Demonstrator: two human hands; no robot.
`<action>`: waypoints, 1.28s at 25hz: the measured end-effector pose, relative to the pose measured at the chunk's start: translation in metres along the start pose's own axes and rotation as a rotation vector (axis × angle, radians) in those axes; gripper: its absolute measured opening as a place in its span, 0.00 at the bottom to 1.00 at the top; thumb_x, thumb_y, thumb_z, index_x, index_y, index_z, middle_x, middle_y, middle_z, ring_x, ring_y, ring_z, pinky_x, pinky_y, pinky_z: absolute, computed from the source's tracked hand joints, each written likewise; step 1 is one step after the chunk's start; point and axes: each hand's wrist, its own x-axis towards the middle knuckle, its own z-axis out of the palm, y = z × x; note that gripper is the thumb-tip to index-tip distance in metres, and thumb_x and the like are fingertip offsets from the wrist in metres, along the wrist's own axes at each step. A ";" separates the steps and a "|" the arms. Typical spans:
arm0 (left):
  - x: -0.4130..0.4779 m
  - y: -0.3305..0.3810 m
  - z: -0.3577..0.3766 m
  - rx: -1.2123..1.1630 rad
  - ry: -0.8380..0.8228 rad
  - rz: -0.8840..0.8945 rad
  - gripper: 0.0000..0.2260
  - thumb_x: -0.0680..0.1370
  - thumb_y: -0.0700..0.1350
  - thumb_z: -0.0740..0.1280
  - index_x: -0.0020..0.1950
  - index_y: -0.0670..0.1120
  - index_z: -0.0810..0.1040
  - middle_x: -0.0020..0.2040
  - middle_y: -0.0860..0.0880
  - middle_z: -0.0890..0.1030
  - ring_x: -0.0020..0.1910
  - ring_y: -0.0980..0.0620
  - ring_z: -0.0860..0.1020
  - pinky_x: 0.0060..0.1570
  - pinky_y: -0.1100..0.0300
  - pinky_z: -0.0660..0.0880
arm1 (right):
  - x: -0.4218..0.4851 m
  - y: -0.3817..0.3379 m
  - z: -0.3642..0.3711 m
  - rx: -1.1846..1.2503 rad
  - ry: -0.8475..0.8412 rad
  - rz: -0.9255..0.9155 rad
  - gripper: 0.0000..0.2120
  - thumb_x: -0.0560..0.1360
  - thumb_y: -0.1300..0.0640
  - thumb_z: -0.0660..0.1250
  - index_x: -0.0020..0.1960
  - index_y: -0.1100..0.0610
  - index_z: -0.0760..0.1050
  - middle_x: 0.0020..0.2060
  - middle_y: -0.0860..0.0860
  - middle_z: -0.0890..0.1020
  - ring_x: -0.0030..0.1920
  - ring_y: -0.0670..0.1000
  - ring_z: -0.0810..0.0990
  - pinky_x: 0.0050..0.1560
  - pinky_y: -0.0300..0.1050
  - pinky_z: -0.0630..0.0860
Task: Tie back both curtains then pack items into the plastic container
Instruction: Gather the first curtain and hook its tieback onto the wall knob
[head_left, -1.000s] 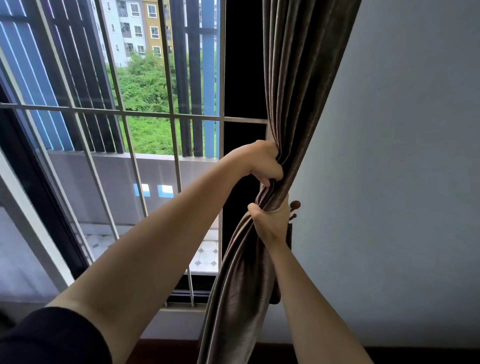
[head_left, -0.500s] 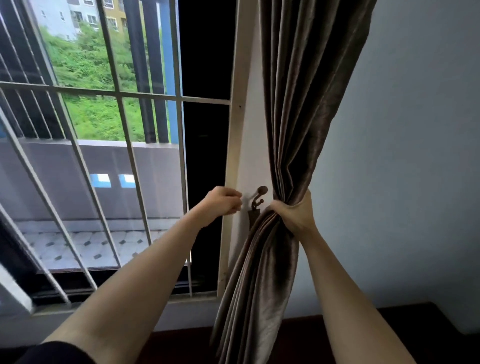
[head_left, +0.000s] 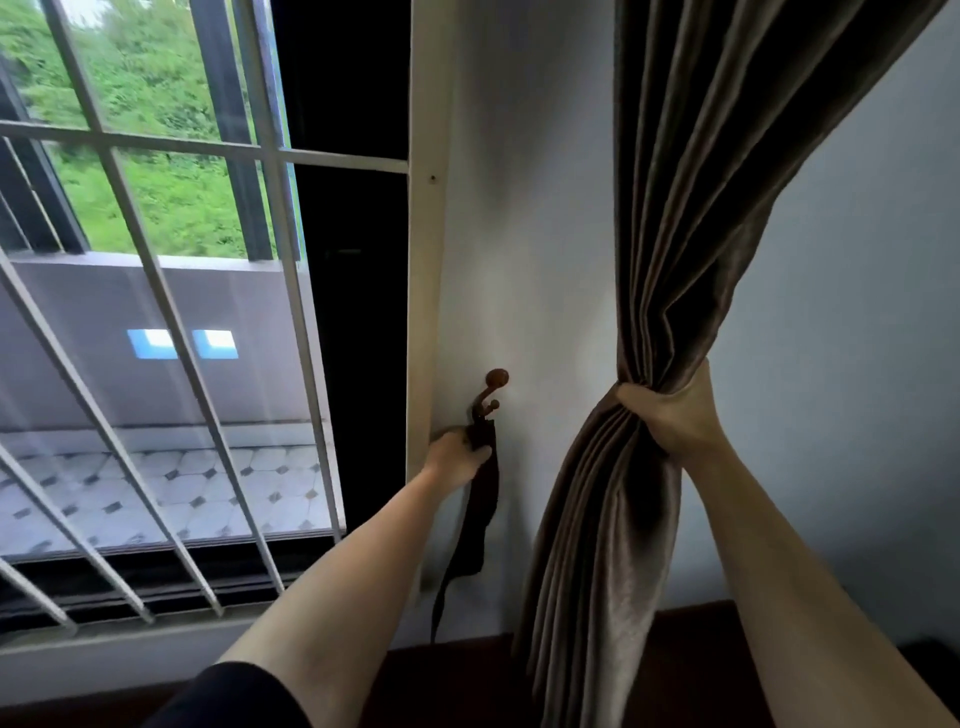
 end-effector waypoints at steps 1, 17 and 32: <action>0.000 -0.003 0.002 -0.050 -0.007 0.001 0.14 0.78 0.45 0.63 0.58 0.37 0.77 0.56 0.39 0.80 0.57 0.41 0.78 0.57 0.52 0.73 | 0.002 0.000 -0.001 0.008 -0.013 -0.005 0.14 0.57 0.67 0.66 0.38 0.52 0.71 0.35 0.50 0.76 0.33 0.39 0.79 0.36 0.33 0.77; -0.109 0.006 -0.194 0.414 -0.083 0.174 0.19 0.73 0.51 0.71 0.27 0.44 0.69 0.25 0.51 0.65 0.23 0.58 0.62 0.25 0.66 0.59 | 0.002 0.019 0.117 0.163 -0.293 0.026 0.18 0.53 0.57 0.71 0.41 0.60 0.73 0.38 0.58 0.77 0.41 0.59 0.79 0.42 0.51 0.79; -0.150 -0.021 -0.119 -0.166 -0.036 0.280 0.12 0.70 0.57 0.71 0.29 0.54 0.77 0.73 0.38 0.60 0.75 0.43 0.52 0.71 0.44 0.59 | -0.016 -0.020 0.173 -0.062 -0.279 0.165 0.37 0.58 0.50 0.75 0.65 0.57 0.69 0.55 0.55 0.79 0.55 0.53 0.79 0.56 0.48 0.78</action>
